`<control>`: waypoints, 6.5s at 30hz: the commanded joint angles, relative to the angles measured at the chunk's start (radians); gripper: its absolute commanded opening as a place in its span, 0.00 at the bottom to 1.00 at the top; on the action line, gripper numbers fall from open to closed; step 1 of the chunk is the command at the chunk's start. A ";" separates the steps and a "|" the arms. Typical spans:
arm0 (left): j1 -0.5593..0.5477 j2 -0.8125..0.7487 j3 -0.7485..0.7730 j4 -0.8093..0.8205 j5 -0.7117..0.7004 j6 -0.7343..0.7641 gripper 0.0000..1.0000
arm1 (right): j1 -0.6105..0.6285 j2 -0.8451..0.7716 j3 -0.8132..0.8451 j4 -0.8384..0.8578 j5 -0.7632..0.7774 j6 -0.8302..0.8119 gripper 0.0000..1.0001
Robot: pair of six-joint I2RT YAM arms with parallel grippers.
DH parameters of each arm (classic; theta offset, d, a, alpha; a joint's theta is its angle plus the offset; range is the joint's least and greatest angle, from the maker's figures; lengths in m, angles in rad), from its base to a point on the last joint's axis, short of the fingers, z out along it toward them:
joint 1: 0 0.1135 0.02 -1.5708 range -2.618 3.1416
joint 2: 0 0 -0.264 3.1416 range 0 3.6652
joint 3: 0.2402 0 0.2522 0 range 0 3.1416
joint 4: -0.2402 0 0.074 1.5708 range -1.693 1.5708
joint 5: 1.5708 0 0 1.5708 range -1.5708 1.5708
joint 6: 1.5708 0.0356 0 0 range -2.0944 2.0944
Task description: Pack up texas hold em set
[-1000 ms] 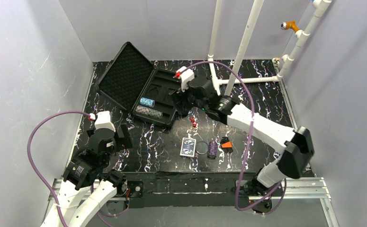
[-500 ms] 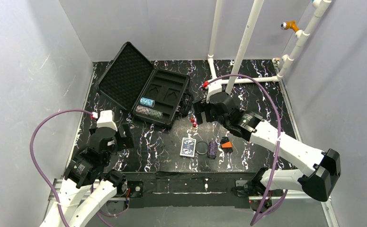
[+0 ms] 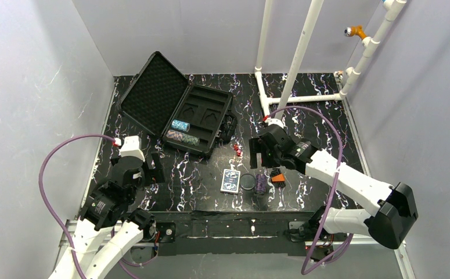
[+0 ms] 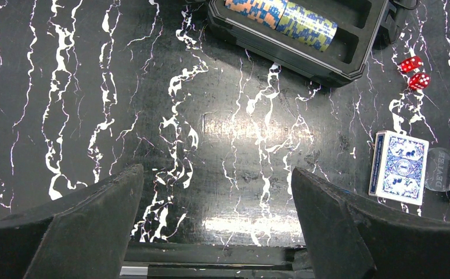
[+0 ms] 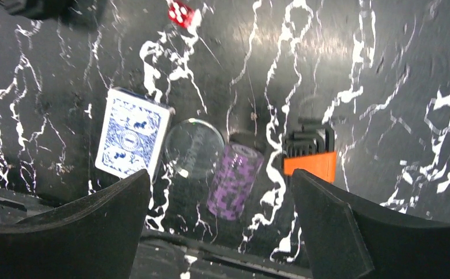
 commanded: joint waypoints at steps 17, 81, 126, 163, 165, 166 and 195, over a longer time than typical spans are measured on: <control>0.005 -0.021 -0.009 0.007 -0.002 0.008 0.98 | 0.002 0.055 -0.099 -0.119 -0.054 0.268 0.96; 0.006 -0.042 -0.010 0.008 -0.006 0.008 0.98 | 0.022 0.245 -0.140 0.010 -0.089 0.225 0.33; 0.006 -0.025 -0.015 0.014 -0.010 0.018 0.98 | 0.022 0.592 0.697 0.365 -0.421 -0.971 0.01; 0.007 -0.034 -0.021 0.023 -0.004 0.034 0.98 | 0.038 1.093 1.131 0.193 -0.425 -1.092 0.01; 0.006 -0.036 -0.021 0.024 -0.004 0.036 0.98 | 0.041 1.102 1.137 0.205 -0.425 -1.089 0.01; 0.007 -0.036 -0.021 0.025 -0.004 0.037 0.98 | 0.044 1.107 1.142 0.207 -0.422 -1.089 0.01; 0.007 -0.047 -0.027 0.035 0.002 0.056 0.98 | 0.094 1.092 1.126 0.396 -0.201 -0.996 0.75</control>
